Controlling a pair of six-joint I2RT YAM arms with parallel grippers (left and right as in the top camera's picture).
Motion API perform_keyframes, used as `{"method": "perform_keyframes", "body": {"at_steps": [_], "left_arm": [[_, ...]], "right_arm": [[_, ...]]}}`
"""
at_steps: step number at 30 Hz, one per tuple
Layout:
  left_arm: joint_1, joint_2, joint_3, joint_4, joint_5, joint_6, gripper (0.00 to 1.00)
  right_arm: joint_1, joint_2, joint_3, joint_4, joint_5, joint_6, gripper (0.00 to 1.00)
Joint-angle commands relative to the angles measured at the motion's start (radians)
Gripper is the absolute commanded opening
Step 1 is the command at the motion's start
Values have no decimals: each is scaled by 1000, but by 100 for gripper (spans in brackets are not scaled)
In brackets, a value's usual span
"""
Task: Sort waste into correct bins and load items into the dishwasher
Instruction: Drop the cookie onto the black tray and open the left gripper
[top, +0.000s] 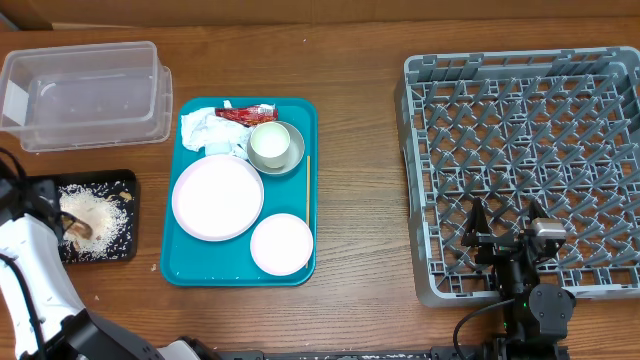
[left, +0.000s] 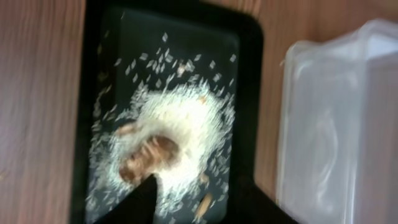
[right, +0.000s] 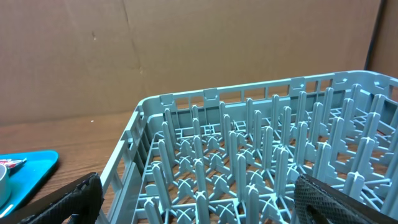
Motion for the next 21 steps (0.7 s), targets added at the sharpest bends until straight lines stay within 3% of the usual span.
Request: {"method": "perform_keyframes", "body": {"at_steps": [1,3,5,6,14,21], "left_arm": [[3,52,16,27,-36,7,78],[3,66,16,24,-29,14,90],[3,69,17,19,29,55,93],[3,63,18,19,78,83,100],[3,-106,27,-90,329,175,100],[3,-323,27,-324,331,179,100]], "right_arm": [[-6,-11,-10,7,-1,-15,100],[-6,-11,-10,7,-1,-15,100],[-6,-11,-10,7,-1,-15,100],[-6,-11,-10,7,-1,-15,100],[-6,-10,-10,7,-1,-15,100],[-6,-11,-10,7,-1,-15,100]]}}
